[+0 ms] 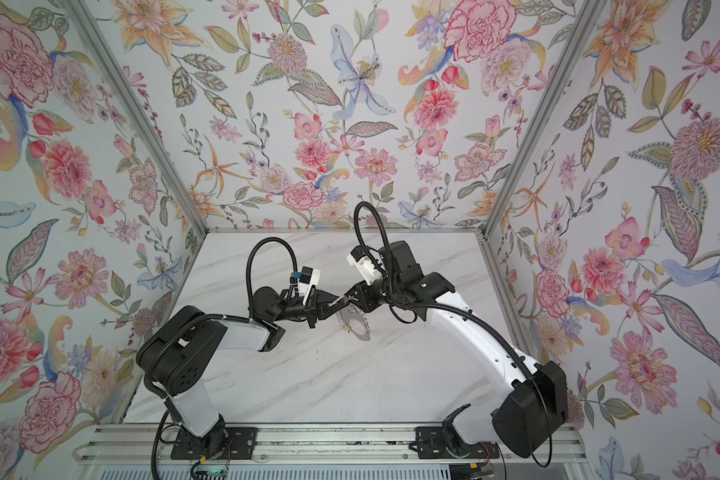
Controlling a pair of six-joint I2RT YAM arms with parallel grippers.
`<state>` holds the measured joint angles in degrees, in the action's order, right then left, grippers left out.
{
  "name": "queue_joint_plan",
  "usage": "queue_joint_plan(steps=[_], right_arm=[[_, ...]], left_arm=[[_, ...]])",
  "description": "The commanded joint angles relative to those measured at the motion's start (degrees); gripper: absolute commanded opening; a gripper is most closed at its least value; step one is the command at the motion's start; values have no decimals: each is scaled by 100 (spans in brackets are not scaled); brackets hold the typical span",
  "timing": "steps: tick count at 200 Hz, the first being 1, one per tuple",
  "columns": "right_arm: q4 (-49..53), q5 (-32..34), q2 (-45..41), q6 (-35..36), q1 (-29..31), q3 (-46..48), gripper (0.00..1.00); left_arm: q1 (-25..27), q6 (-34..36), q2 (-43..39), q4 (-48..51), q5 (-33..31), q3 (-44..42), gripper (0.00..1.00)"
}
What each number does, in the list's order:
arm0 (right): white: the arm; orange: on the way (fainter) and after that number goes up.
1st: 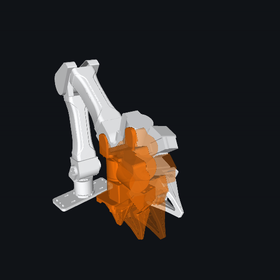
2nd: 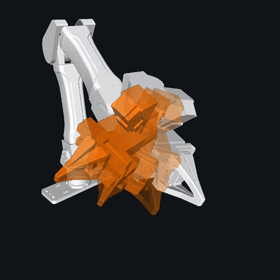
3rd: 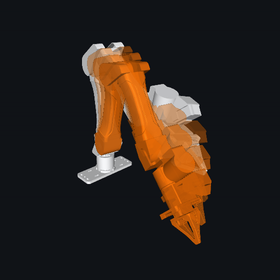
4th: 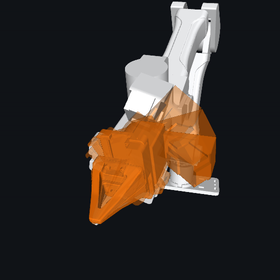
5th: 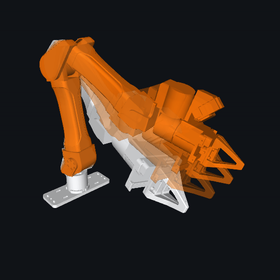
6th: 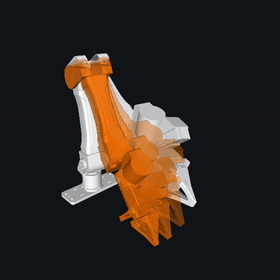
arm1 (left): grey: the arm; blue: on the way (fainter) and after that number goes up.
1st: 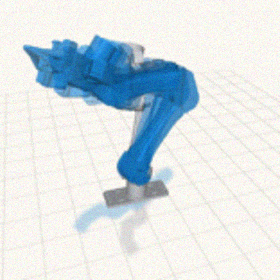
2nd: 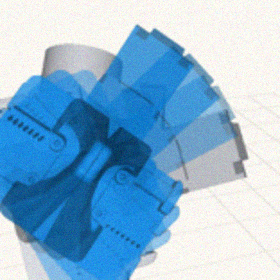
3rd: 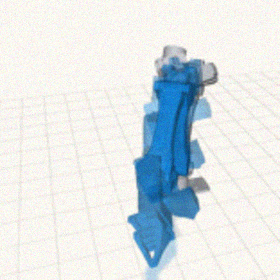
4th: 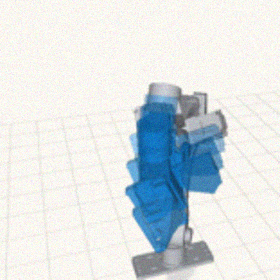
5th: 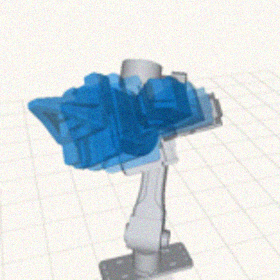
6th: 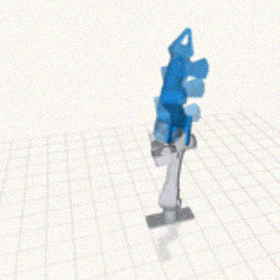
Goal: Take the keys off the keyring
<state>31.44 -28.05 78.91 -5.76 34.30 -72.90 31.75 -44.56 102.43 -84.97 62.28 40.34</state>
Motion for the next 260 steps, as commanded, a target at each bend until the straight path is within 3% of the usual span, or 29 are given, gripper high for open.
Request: queue_joint_plan(steps=[1, 63, 130, 260], right_arm=[[-235, -534, -129, 167, 33, 115, 24], [-292, -1062, -283, 251, -109, 350, 28], [-525, -1276, -490, 137, -269, 593, 25], [-650, -1143, -513, 145, -354, 505, 3]], left_arm=[[-9, -604, 10, -1756, 260, 302, 0], [-193, -833, 22, -1764, 342, 414, 0], [-232, -910, 31, -1759, 339, 532, 0], [-274, -915, 118, -1760, 373, 528, 0]])
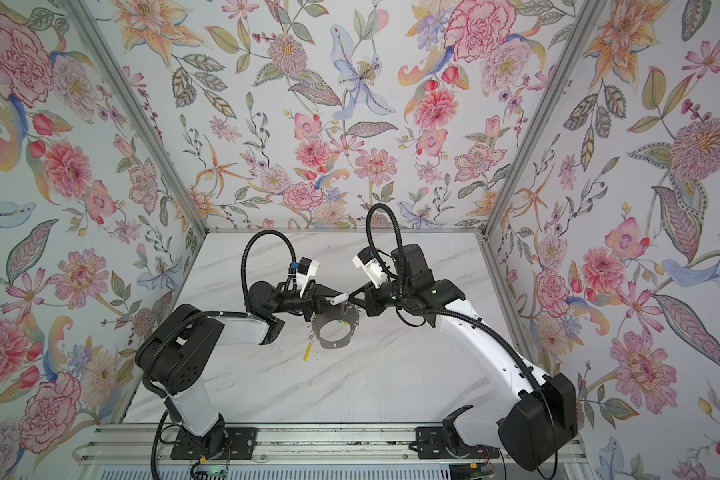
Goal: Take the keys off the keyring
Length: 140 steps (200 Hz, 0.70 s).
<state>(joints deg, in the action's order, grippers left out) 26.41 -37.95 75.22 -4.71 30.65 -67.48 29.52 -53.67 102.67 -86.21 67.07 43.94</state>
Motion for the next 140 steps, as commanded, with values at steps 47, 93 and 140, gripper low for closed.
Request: queue_joint_plan(steps=[47, 93, 140], right_arm=[[-87, 277, -310, 56, 46, 47, 0], [29, 1089, -613, 233, 204, 81, 0], [646, 4207, -506, 1136, 1507, -155, 0]], left_arm=[[-125, 21, 96, -1628, -185, 90, 1], [-484, 580, -151, -1239, -979, -437, 31], [-491, 1698, -748, 370, -1327, -536, 41]])
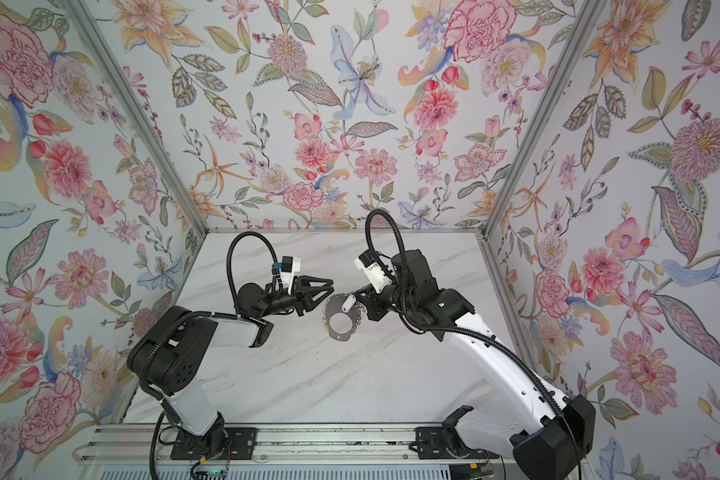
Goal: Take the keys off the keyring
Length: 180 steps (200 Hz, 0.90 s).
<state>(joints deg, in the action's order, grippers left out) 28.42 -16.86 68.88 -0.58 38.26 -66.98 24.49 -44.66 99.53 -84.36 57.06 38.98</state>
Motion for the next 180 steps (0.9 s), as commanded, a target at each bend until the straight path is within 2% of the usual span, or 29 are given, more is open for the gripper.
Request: queue_joint_plan(steps=[1, 15, 32, 62, 113, 149, 180], right_arm=[[467, 2186, 149, 751, 785, -212, 0], [830, 3161, 542, 967, 1174, -399, 0], [1180, 3530, 1001, 1018, 1314, -646, 0], [1087, 3028, 1101, 981, 1181, -706, 0], [985, 2365, 1048, 810, 964, -740, 0], [946, 2268, 1160, 718, 947, -746, 0], [919, 2169, 1132, 700, 960, -815, 0]], left_arm=[[16, 808, -443, 205, -335, -40, 41], [46, 968, -528, 450, -403, -39, 41], [153, 1059, -554, 602, -397, -22, 41], [331, 1357, -484, 926, -292, -67, 41], [511, 1457, -405, 868, -459, -434, 44], [701, 1385, -290, 684, -576, -510, 50], [866, 1830, -254, 1351, -699, -349, 51]])
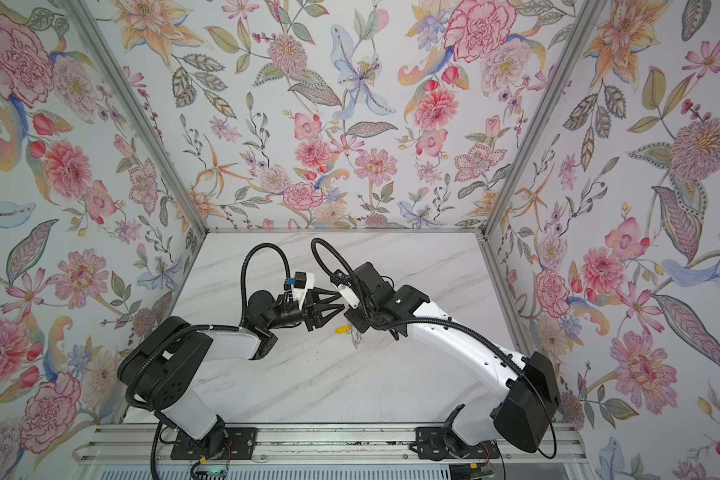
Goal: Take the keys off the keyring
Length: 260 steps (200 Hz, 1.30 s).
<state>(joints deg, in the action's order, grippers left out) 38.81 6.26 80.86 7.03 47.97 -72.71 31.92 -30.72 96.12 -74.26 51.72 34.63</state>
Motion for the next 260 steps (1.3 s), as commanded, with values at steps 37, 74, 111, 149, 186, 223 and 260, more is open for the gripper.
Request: queue_joint_plan(steps=[37, 74, 111, 149, 186, 223, 260], right_arm=[[-128, -213, -90, -87, 1, -288, 0], [-139, -231, -44, -104, 3, -283, 0], [-158, -257, -60, -88, 19, -282, 0], [-163, -357, -157, -67, -29, -201, 0], [-226, -634, -360, -52, -203, 44, 0], [-546, -1249, -785, -138, -555, 423, 0], [-953, -1809, -1134, -274, -892, 755, 0]], left_arm=[[239, 773, 48, 971, -190, 320, 52], [306, 902, 61, 1245, -199, 448, 53], [306, 1102, 45, 1593, -258, 540, 36], [305, 1331, -105, 1996, -356, 610, 17], [302, 1575, -223, 2362, -493, 661, 7], [245, 1650, -308, 2436, -545, 619, 0], [236, 1642, -339, 2430, -539, 615, 0]])
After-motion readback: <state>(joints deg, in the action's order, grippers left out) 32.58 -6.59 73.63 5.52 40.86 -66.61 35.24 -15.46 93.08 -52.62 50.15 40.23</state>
